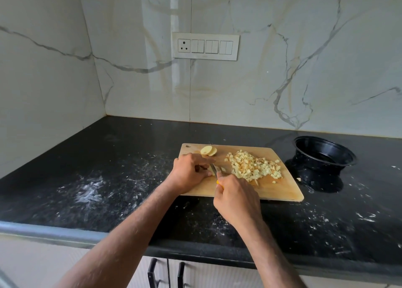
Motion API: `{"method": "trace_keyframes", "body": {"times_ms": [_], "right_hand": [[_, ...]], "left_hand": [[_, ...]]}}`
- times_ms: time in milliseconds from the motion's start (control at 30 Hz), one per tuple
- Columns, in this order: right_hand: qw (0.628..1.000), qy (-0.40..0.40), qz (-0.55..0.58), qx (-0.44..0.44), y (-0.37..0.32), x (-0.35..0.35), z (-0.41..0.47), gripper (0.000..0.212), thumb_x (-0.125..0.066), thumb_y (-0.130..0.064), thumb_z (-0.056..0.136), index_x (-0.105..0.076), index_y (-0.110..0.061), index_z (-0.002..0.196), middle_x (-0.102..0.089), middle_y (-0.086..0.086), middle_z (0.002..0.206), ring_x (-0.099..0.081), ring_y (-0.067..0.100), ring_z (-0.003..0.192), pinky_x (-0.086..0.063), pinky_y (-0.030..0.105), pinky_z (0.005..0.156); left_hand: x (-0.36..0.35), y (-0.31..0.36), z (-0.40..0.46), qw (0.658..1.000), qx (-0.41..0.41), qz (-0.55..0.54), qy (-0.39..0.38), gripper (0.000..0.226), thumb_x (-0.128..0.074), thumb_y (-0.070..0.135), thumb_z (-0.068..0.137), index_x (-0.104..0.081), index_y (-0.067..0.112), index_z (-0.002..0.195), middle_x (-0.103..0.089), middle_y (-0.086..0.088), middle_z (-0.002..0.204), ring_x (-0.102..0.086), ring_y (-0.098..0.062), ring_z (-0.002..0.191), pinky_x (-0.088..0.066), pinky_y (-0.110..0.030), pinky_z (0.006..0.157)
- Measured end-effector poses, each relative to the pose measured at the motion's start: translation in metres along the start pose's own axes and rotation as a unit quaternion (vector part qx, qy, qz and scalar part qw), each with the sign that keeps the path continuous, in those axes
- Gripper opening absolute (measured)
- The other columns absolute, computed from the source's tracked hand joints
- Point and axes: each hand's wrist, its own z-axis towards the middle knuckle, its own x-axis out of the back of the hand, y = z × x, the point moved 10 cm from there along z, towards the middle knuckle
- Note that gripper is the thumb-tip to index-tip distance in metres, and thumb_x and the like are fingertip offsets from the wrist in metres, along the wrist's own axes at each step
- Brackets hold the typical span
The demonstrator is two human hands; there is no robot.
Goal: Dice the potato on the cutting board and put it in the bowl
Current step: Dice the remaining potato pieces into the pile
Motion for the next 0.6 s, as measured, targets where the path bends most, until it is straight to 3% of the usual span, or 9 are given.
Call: {"method": "trace_keyframes", "body": {"times_ms": [133,267,400,533,600], "right_hand": [[1.000,0.001,-0.006,0.007,-0.005,0.002,0.000,0.025,-0.053,-0.028,0.099,-0.069,-0.021,0.117,-0.072,-0.009,0.093,-0.045,0.007,0.056,-0.024,0.016,0.045],[1.000,-0.027,-0.003,0.010,-0.003,-0.001,-0.005,0.023,-0.051,-0.029,0.102,-0.068,-0.020,0.112,-0.067,-0.009,0.085,-0.055,0.007,0.061,-0.043,0.022,0.053],[0.999,-0.035,0.015,0.013,-0.001,0.001,-0.012,0.026,-0.052,-0.030,0.101,-0.066,-0.022,0.123,-0.064,-0.011,0.088,-0.050,0.003,0.062,-0.028,0.016,0.047],[0.998,-0.046,0.034,0.006,0.001,0.001,-0.012,0.030,-0.054,-0.029,0.100,-0.064,-0.023,0.128,-0.069,-0.010,0.105,-0.053,0.007,0.071,-0.030,0.018,0.050],[0.999,-0.045,0.025,-0.002,0.001,0.004,-0.013,0.027,-0.055,-0.031,0.100,-0.066,-0.023,0.123,-0.068,-0.011,0.098,-0.053,0.007,0.069,-0.031,0.018,0.050]], "left_hand": [[-0.009,0.005,0.002,0.997,-0.022,0.062,-0.030,0.032,-0.071,0.023,0.092,-0.073,0.039,0.120,-0.065,0.013,0.114,-0.057,-0.016,0.114,-0.040,-0.047,0.103],[-0.010,0.002,0.004,0.997,-0.017,0.066,-0.030,0.030,-0.071,0.030,0.093,-0.073,0.042,0.120,-0.064,0.013,0.122,-0.053,-0.013,0.120,-0.035,-0.046,0.105],[-0.009,0.005,0.001,0.997,-0.031,0.071,-0.031,0.031,-0.074,0.035,0.090,-0.072,0.047,0.119,-0.063,0.020,0.126,-0.049,-0.011,0.124,-0.032,-0.043,0.102],[-0.012,0.005,0.000,0.995,-0.036,0.083,-0.034,0.031,-0.073,0.039,0.089,-0.071,0.049,0.119,-0.064,0.016,0.123,-0.048,-0.011,0.121,-0.030,-0.043,0.100],[-0.013,0.004,0.000,0.996,-0.037,0.071,-0.039,0.032,-0.076,0.042,0.087,-0.072,0.049,0.117,-0.065,0.013,0.117,-0.050,-0.011,0.118,-0.030,-0.043,0.099]]}}
